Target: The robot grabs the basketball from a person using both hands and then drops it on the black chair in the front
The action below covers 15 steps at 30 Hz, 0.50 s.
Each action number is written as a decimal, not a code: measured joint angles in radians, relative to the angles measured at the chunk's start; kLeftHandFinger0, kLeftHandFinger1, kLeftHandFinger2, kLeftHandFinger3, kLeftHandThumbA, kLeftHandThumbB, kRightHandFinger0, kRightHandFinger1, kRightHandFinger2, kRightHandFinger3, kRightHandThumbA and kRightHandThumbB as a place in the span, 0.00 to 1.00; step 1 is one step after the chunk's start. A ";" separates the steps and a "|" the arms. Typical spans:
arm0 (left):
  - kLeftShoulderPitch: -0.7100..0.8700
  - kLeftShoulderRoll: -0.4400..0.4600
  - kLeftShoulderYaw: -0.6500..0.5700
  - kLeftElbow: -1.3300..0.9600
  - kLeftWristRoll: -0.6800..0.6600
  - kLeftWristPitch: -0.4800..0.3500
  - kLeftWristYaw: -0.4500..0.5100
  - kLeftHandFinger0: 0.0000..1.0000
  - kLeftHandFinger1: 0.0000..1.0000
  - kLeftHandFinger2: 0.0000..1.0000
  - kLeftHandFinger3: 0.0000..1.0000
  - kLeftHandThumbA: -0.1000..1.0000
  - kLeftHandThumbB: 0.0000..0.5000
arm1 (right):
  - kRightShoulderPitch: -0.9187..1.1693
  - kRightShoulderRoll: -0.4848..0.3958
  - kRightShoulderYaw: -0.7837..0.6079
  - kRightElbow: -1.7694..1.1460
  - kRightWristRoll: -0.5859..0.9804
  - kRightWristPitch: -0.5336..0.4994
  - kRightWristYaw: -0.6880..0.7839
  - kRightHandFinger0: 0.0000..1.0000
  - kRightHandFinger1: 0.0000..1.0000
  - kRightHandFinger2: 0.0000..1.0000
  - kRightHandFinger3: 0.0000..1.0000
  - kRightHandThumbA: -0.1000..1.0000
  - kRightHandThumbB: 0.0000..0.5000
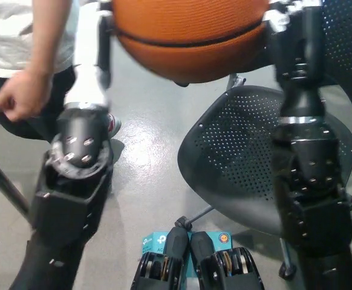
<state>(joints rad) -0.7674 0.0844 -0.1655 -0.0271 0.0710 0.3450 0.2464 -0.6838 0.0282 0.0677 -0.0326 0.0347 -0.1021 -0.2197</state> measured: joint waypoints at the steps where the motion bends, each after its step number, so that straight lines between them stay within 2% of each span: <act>1: -0.013 -0.005 -0.015 0.028 0.006 -0.002 0.000 1.00 1.00 1.00 1.00 1.00 0.24 | 0.003 -0.011 -0.011 0.000 0.007 0.003 0.000 1.00 1.00 1.00 1.00 1.00 0.41; 7: -0.079 -0.053 -0.078 0.207 0.023 -0.033 -0.002 1.00 1.00 1.00 1.00 1.00 0.20 | 0.042 -0.079 -0.066 0.010 0.090 0.038 0.000 1.00 1.00 1.00 1.00 1.00 0.43; 8: -0.092 -0.061 -0.087 0.245 0.025 -0.043 -0.002 1.00 1.00 1.00 1.00 1.00 0.23 | 0.049 -0.088 -0.079 0.014 0.102 0.046 0.000 1.00 1.00 1.00 1.00 1.00 0.47; 10: -0.120 -0.083 -0.095 0.329 0.025 -0.060 -0.004 1.00 1.00 1.00 1.00 1.00 0.40 | 0.056 -0.101 -0.103 0.026 0.130 0.069 0.000 1.00 1.00 1.00 1.00 1.00 0.44; 15: -0.194 -0.150 -0.094 0.561 0.019 -0.115 -0.013 1.00 1.00 1.00 1.00 1.00 0.38 | 0.071 -0.111 -0.173 0.099 0.185 0.093 -0.001 1.00 1.00 1.00 1.00 1.00 0.35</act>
<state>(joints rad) -0.9615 -0.0656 -0.2597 0.5342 0.0899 0.2302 0.2339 -0.6131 -0.0830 -0.1049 0.0669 0.2199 -0.0091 -0.2203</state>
